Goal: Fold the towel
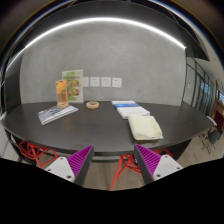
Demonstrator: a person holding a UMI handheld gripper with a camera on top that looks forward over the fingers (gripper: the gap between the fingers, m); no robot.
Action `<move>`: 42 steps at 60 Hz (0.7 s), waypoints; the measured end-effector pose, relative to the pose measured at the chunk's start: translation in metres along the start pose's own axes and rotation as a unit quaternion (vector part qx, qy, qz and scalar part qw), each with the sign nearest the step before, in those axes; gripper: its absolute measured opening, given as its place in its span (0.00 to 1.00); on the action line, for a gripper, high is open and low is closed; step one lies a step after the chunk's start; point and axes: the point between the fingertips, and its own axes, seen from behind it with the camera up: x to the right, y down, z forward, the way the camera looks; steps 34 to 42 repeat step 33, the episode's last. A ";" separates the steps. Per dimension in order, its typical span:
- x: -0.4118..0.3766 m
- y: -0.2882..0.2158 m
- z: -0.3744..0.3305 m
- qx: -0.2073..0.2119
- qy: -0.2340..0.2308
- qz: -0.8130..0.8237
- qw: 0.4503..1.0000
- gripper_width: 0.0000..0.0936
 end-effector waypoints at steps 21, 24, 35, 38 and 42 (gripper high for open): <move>-0.104 0.026 -0.087 -0.004 -0.042 -0.116 0.992 0.88; -0.097 0.032 -0.090 -0.012 -0.033 -0.128 0.991 0.88; -0.090 0.059 -0.087 -0.034 -0.053 -0.124 0.990 0.88; -0.090 0.059 -0.087 -0.034 -0.053 -0.124 0.990 0.88; -0.090 0.059 -0.087 -0.034 -0.053 -0.124 0.990 0.88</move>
